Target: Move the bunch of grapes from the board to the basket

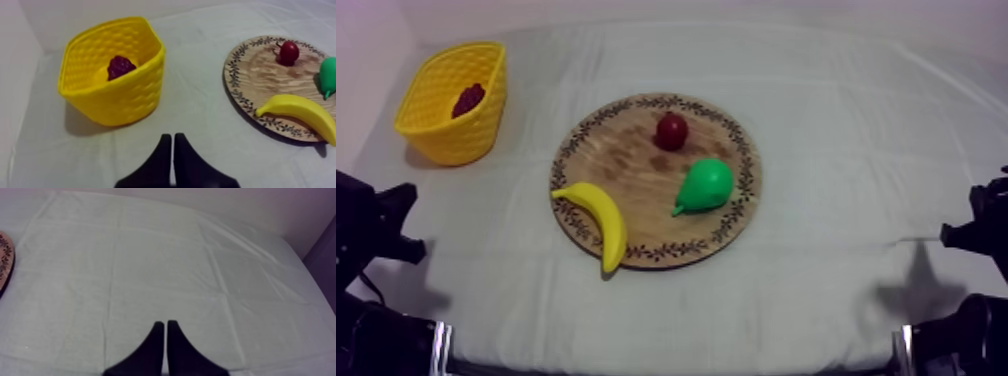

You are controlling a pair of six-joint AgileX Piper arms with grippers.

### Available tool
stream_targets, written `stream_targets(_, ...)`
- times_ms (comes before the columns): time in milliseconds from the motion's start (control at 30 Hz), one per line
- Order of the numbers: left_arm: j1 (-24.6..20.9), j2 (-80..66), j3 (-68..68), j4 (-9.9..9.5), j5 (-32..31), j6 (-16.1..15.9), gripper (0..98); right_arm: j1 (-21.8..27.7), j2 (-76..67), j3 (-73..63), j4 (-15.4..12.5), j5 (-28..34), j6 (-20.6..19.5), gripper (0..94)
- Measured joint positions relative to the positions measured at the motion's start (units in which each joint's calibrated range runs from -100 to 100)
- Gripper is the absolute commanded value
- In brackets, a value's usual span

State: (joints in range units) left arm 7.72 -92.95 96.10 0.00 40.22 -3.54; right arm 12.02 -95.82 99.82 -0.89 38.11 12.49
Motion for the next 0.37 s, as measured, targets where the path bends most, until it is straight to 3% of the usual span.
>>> stream_targets(167, -0.88, -3.46, 0.97, -1.60, -1.60, 1.50, 0.1, 0.00, 0.00, 0.00, 0.00, 0.00, 0.00, 0.3)
stream_targets(367, -2.19, -6.65, 1.99, -1.76, -2.68, 8.98, 0.1, 0.00, 0.00, 0.00, 0.00, 0.00, 0.00, 0.3)
